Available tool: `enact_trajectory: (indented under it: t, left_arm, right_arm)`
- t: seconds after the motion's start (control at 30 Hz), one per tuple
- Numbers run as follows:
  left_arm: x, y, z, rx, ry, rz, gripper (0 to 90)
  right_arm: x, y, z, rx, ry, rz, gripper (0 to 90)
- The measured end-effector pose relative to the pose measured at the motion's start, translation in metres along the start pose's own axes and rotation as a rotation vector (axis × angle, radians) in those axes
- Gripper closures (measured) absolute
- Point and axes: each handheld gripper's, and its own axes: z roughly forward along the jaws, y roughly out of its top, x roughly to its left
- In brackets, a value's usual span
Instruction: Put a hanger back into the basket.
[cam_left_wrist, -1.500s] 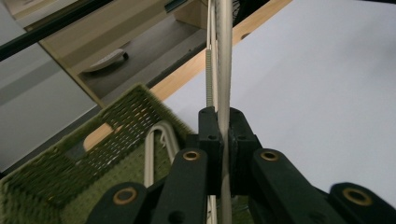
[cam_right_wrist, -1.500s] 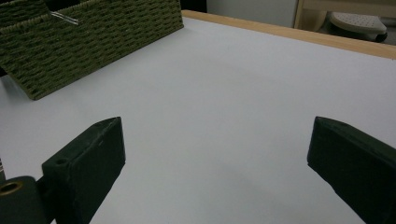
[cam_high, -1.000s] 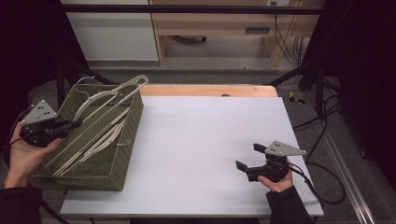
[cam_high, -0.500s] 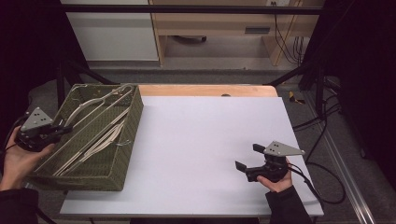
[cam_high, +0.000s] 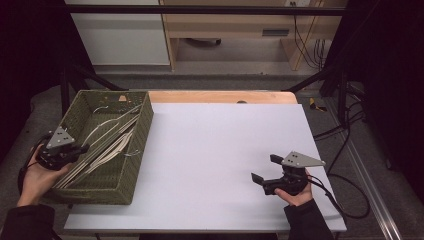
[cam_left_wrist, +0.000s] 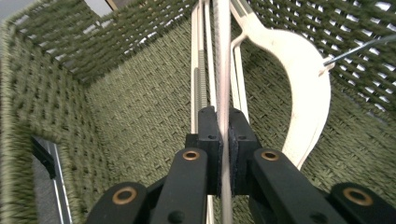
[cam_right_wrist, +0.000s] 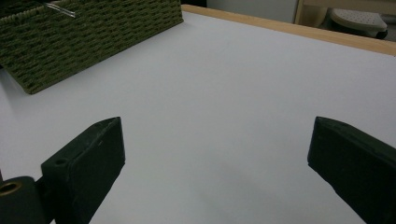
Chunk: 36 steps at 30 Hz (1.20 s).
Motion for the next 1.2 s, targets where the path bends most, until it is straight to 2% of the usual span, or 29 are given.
enact_trajectory:
  t: [0.03,0.13,0.23,0.33,0.4,0.5,0.6,0.63,0.67,0.77,0.93,1.0,1.07,1.2]
  left_arm:
    - [-0.002,0.001,0.002,0.005,0.003,0.001,86.0]
    - [-0.005,0.002,0.005,0.051,-0.008,0.036,84.4]
    - [-0.008,0.003,0.011,0.074,-0.024,0.042,81.5]
    - [-0.01,0.002,0.017,0.088,-0.067,0.037,78.5]
    - [-0.011,0.001,0.02,0.094,-0.098,0.03,72.9]
    - [-0.012,0.001,0.02,0.083,-0.12,0.029,70.8]
    - [-0.01,0.003,0.015,0.046,-0.136,0.027,57.6]
    - [-0.012,0.004,0.014,0.025,-0.131,0.007,55.0]
    - [-0.011,0.006,0.011,0.031,-0.124,0.024,53.0]
    - [-0.01,0.013,0.001,-0.033,-0.119,-0.046,43.8]
    - [-0.016,0.027,-0.023,-0.208,-0.108,-0.128,34.0]
    - [-0.022,0.034,-0.031,-0.263,-0.101,-0.149,30.8]
    - [-0.03,0.039,-0.038,-0.32,-0.114,-0.171,27.4]
    - [-0.052,0.051,-0.046,-0.391,-0.135,-0.171,19.8]
  right_arm:
    - [0.0,0.0,0.0,0.0,-0.001,-0.001,4.5]
    - [0.0,0.0,0.0,-0.001,-0.001,-0.004,4.6]
    - [0.0,0.0,0.0,-0.001,-0.001,-0.004,4.5]
    - [0.0,0.0,0.0,-0.001,0.001,-0.005,4.6]
    - [0.0,0.0,0.0,-0.001,0.0,-0.005,4.6]
    - [0.0,0.0,0.0,0.0,0.0,-0.006,4.6]
    - [0.0,0.0,0.0,0.002,0.001,-0.01,4.6]
    - [0.0,0.0,0.0,0.002,0.0,-0.011,4.5]
    - [0.0,0.0,0.0,0.002,0.001,-0.011,4.6]
    - [0.0,0.0,0.0,0.0,0.004,-0.001,4.6]
    - [0.0,0.0,-0.001,-0.003,-0.002,-0.006,4.5]
    - [-0.001,0.0,-0.002,-0.004,0.0,-0.015,4.4]
    - [-0.001,0.0,-0.002,-0.008,-0.004,-0.01,4.4]
    - [-0.002,0.001,-0.005,-0.016,-0.004,-0.003,4.3]
